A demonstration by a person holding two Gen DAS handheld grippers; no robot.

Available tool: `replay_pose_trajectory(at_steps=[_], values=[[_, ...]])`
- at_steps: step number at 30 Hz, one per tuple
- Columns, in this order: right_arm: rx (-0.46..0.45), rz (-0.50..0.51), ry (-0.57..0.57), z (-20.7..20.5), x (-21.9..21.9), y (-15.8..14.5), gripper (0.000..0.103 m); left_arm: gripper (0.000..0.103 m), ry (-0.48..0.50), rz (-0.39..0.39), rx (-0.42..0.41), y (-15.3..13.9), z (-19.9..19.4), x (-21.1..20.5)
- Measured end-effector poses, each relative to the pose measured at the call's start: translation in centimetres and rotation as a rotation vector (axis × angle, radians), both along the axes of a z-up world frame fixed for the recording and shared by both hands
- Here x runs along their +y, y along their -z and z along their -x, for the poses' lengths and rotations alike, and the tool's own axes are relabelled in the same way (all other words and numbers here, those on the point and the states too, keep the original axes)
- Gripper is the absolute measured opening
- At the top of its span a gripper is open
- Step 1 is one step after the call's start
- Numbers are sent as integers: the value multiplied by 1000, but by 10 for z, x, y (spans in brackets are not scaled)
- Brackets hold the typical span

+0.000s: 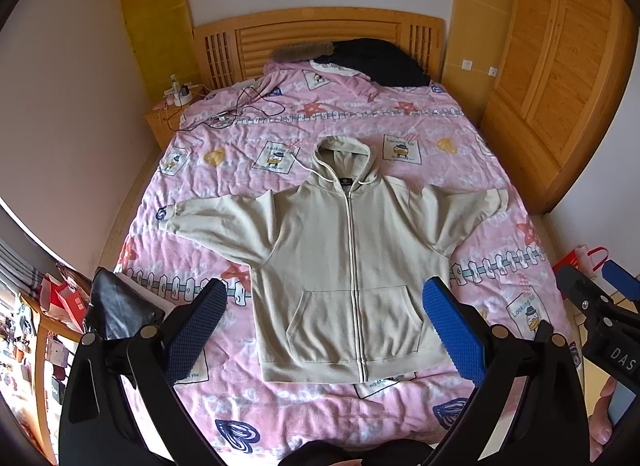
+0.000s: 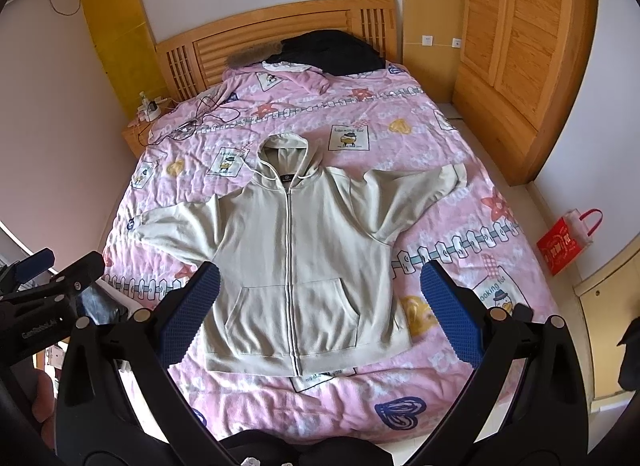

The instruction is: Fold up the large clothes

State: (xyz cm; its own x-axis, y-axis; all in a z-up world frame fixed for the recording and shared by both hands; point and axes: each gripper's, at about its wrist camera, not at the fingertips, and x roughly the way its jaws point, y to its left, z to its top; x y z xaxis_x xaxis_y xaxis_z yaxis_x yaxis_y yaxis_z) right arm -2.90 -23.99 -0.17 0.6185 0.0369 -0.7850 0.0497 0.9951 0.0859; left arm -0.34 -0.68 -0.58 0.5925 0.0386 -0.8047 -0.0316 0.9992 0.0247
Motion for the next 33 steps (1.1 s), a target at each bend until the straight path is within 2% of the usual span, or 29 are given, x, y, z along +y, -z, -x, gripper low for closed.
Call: replay_pose_trajectory(at_steps=[11, 17, 33], values=[[2, -11, 2, 2, -3, 2, 97, 95, -16, -31, -30, -14, 11, -14], [-4, -30, -12, 11, -18, 0, 97, 95, -36, -32, -18, -19, 15, -19], [63, -36, -105, -30, -60, 12, 97, 95, -156, -77, -4, -30, 7, -51]])
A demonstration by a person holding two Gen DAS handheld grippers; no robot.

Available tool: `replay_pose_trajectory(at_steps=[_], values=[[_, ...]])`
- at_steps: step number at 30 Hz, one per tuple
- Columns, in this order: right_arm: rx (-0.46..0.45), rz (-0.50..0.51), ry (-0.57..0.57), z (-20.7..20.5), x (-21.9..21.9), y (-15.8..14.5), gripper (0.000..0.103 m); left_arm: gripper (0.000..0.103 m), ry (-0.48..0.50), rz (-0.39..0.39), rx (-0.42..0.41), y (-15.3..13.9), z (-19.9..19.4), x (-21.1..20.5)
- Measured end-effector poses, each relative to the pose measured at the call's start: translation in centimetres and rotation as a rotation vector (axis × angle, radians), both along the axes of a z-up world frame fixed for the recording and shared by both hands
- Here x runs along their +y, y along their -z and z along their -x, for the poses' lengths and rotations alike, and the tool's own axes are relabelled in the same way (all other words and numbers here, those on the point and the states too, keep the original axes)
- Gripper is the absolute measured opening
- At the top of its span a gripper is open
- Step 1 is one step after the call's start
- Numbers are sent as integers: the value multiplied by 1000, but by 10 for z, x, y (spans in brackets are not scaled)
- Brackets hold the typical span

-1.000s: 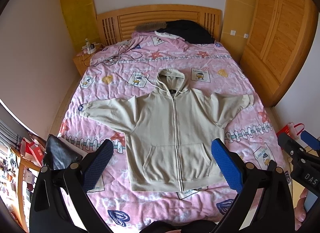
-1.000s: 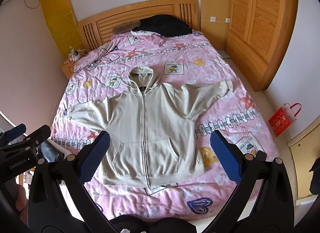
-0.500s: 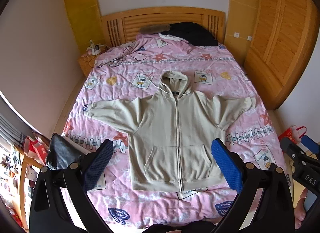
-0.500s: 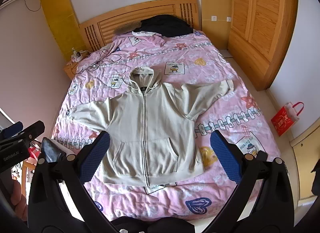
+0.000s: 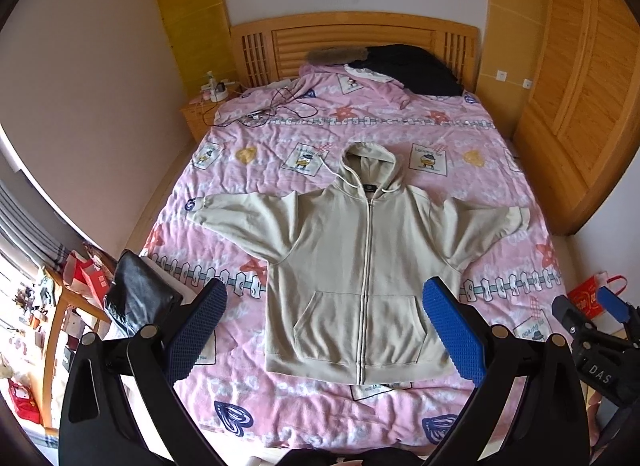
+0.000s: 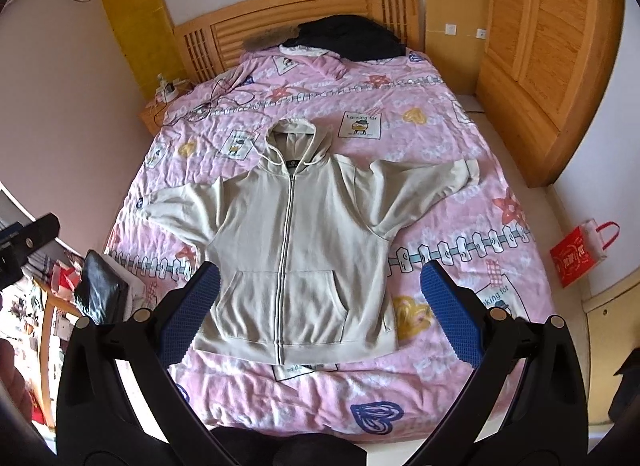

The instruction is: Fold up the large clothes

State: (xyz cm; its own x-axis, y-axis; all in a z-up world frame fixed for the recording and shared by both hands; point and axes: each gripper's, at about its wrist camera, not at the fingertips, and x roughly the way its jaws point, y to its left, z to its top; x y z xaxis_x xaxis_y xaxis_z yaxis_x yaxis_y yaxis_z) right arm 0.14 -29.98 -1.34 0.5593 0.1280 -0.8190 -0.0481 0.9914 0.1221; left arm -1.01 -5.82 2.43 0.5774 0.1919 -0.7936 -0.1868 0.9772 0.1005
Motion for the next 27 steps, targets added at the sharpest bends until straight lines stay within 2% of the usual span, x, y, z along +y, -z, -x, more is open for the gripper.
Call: replay_pose_trajectory(at_steps=[7, 11, 16, 20, 24, 27], values=[[15, -20, 46, -8, -30, 6, 97, 95, -46, -19, -8, -8, -25, 5], [34, -29, 59, -19, -31, 18, 97, 95, -102, -25, -28, -20, -39, 27], [17, -21, 73, -32, -20, 18, 97, 95, -136, -20, -48, -30, -56, 64], [2, 11, 97, -45, -6, 16, 97, 95, -166, 32, -54, -26, -79, 113], [-23, 59, 136, -60, 17, 17, 97, 95, -196, 20, -55, -14, -109, 164], [-40, 105, 160, -78, 48, 19, 97, 95, -202, 46, -49, 1, -139, 214]])
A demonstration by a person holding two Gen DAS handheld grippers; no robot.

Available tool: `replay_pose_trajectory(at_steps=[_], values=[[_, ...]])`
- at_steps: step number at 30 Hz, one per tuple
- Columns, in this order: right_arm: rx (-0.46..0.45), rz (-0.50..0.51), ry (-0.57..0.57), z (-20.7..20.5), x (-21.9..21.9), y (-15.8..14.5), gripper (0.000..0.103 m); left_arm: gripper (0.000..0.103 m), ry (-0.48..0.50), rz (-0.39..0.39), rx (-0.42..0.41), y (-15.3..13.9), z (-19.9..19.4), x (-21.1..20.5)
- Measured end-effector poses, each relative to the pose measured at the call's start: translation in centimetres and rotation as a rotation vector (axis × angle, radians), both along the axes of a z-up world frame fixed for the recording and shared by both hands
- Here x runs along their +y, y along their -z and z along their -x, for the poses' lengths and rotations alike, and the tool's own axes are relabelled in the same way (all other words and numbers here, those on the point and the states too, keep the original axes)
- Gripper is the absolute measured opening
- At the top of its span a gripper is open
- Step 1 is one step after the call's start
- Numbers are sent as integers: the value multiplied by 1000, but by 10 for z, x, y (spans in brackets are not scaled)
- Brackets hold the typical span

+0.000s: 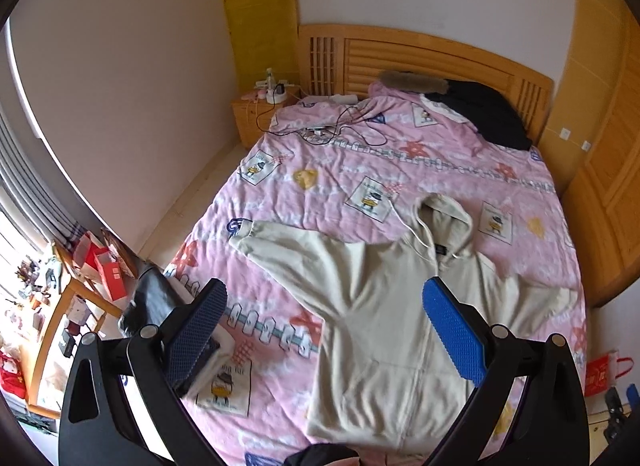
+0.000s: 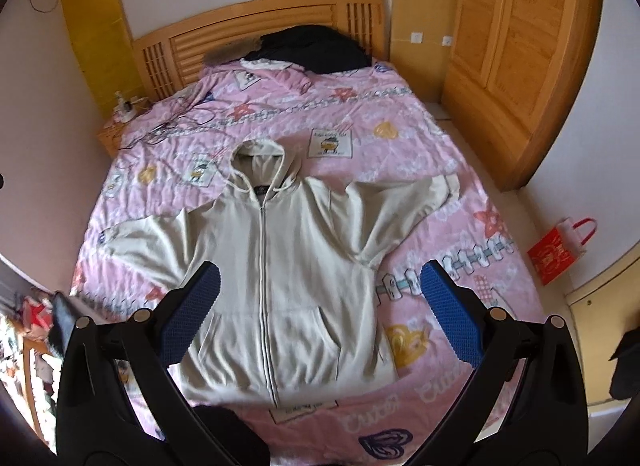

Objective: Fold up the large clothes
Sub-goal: 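Grasp the hoodie sleeve cuff with the left gripper and lift it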

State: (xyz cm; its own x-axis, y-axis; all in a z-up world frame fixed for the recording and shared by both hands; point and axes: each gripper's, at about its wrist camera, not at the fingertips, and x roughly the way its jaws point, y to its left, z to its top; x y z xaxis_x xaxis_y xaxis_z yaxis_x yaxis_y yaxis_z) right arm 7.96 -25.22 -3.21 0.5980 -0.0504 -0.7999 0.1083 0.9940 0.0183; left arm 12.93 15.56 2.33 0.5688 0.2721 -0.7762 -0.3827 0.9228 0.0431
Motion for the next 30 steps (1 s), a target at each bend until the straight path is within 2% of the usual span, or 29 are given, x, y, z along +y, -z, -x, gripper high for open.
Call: replay_pose_trajectory(at_steps=[4, 6, 9, 13, 16, 18, 22, 24, 27, 30], values=[[11, 39, -6, -37, 57, 11, 97, 95, -15, 70, 21, 35, -50, 77], [36, 78, -31, -64, 96, 23, 97, 95, -43, 157, 49, 68, -78, 129], [84, 78, -79, -103, 151, 45, 97, 95, -130, 258, 130, 134, -121, 209], [118, 44, -153, -149, 224, 77, 97, 95, -207, 356, 235, 222, -164, 292], [150, 26, -211, -172, 276, 108, 97, 95, -266, 528, 286, 308, -197, 353], [169, 21, -251, -183, 307, 133, 97, 95, -291, 619, 318, 358, -217, 379], [220, 32, -301, -199, 346, 188, 97, 95, -335, 635, 379, 441, -253, 415], [252, 46, -310, -207, 361, 214, 97, 95, -417, 638, 402, 483, -258, 439], [269, 55, -327, -216, 380, 243, 97, 95, -540, 647, 404, 524, -251, 469], [275, 75, -348, -225, 399, 267, 97, 95, -585, 704, 417, 563, -245, 484]])
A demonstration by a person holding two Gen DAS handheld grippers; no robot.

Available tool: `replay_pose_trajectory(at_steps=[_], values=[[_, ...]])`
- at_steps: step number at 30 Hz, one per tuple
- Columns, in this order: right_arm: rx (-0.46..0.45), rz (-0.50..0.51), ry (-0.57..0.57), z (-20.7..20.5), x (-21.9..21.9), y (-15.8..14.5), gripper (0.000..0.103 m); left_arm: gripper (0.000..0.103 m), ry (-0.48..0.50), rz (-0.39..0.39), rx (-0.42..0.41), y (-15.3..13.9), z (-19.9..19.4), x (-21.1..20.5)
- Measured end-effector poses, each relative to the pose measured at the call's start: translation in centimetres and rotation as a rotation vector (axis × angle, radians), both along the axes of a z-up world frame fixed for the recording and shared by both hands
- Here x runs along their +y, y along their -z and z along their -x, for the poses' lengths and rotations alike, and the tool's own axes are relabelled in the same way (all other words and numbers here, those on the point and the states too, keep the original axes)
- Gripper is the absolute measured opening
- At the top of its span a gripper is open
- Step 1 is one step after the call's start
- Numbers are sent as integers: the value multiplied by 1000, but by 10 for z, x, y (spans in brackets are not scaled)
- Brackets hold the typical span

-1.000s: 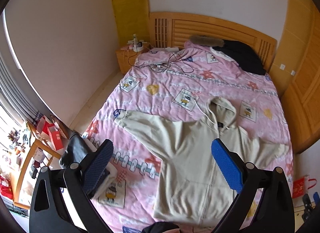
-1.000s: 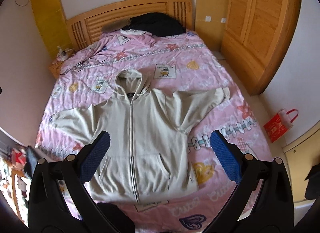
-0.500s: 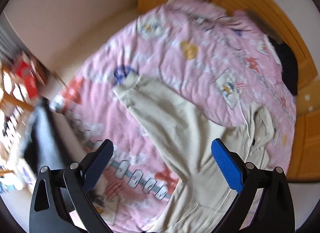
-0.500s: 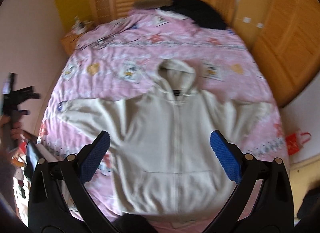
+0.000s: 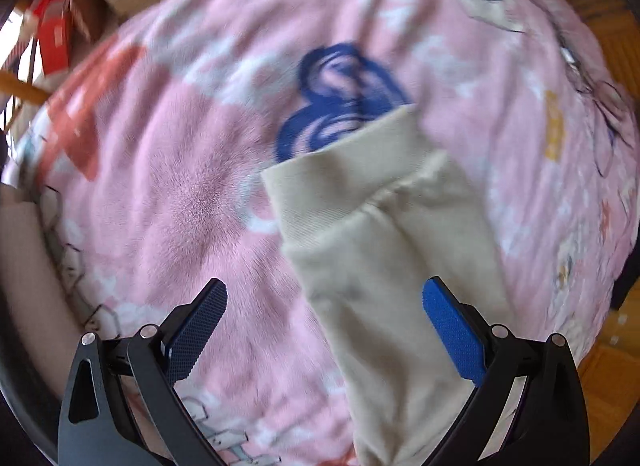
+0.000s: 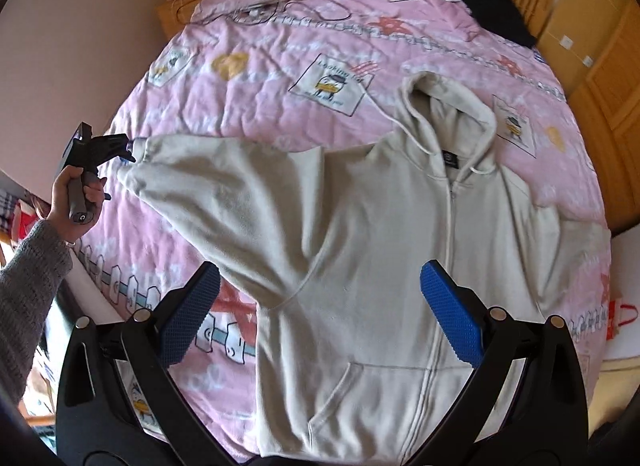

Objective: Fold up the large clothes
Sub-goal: 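Grasp the hoodie sleeve cuff with the left gripper and lift it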

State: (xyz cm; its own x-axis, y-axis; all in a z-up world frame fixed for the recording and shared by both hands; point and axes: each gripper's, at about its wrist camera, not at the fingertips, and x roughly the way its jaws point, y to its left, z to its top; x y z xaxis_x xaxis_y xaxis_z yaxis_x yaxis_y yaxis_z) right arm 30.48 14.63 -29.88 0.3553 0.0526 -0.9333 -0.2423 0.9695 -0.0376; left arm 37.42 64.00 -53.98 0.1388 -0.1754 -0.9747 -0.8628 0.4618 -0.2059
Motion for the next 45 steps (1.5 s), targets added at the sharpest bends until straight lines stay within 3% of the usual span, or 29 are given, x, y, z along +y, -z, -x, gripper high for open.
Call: replay_pose_trajectory(at_steps=[6, 10, 12, 17, 20, 23, 27, 30, 33, 37, 40, 45], values=[[1, 18, 0, -15, 16, 21, 97, 95, 11, 24, 21, 60, -5, 13], [-34, 47, -41, -16, 21, 28, 97, 94, -20, -17, -9, 56, -7, 9], [-42, 78, -61, -16, 22, 39, 97, 81, 9, -47, -38, 46, -12, 2], [-60, 111, -113, -19, 25, 76, 97, 32, 88, -135, -46, 32, -20, -15], [-48, 105, -123, -25, 31, 100, 97, 19, 144, -159, -65, 28, -21, -20], [-61, 80, -123, -35, 39, 116, 97, 15, 196, -194, -86, 18, -21, -27], [-113, -37, -150, -57, 55, 137, 97, 13, 247, -255, -136, -17, -21, -44], [-117, -147, -199, -78, 75, 172, 97, 12, 291, -289, -175, -40, -27, -59], [-69, -143, -188, -97, 96, 225, 97, 12, 328, -306, -223, -60, -34, -74], [49, -223, -93, -105, 84, 269, 84, 12, 371, -325, -282, -94, -37, -111], [26, -182, -63, -97, 66, 286, 76, 12, 406, -369, -341, -122, -38, -144], [0, -246, -95, -89, 41, 295, 66, 12, 473, -460, -430, -168, -33, -216]])
